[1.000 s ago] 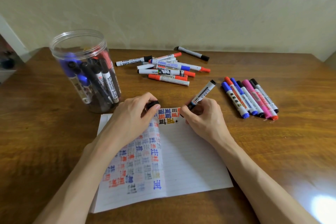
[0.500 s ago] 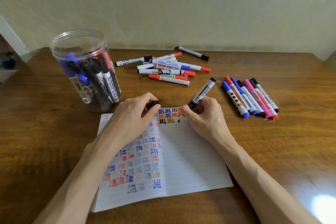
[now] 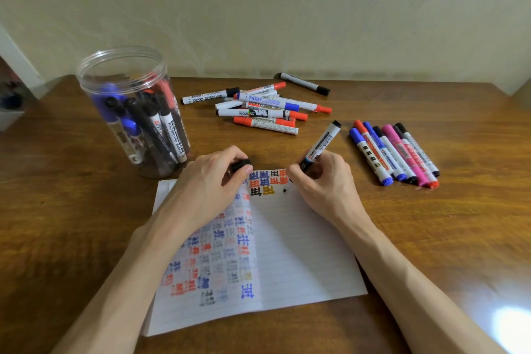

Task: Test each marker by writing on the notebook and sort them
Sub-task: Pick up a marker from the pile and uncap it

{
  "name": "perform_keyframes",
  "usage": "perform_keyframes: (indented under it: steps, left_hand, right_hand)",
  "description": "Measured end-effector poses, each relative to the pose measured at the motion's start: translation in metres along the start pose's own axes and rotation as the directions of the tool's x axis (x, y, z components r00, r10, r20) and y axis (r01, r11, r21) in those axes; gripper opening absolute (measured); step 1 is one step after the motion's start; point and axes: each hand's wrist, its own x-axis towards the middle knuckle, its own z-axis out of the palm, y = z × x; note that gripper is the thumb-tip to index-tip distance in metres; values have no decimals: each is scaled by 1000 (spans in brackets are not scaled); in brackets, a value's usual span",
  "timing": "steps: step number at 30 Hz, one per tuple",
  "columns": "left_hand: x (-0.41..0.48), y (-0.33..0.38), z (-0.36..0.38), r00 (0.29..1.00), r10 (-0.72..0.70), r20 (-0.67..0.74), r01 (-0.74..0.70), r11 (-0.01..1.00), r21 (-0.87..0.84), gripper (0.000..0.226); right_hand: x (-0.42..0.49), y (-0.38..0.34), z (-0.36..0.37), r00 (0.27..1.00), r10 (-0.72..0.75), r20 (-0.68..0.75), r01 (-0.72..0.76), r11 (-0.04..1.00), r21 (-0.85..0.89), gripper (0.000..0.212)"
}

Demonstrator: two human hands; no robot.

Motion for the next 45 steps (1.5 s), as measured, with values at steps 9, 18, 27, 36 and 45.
perform_keyframes:
  steps: [9, 18, 27, 36, 45]
  left_hand:
    - [-1, 6, -2, 996, 89, -9, -90, 988, -127, 35]
    - [-2, 11, -4, 997, 65, -41, -73, 967, -244, 30]
    - [-3, 14, -7, 997, 64, -37, -73, 938, -338, 28]
    - [-2, 11, -8, 995, 15, -99, -49, 936, -348, 22]
    - [-1, 12, -12, 991, -16, -131, -32, 933, -359, 28]
  right_hand:
    - [2, -5, -5, 999, 43, 18, -46, 949, 311, 8]
    - [-3, -14, -8, 993, -3, 115, -57, 851, 522, 15]
    - [-5, -11, -10, 976, -50, 210, -62, 866, 496, 18]
    - [5, -16, -31, 941, 120, 318, -304, 714, 630, 23]
    - [6, -6, -42, 954, -85, 289, 8, 967, 255, 22]
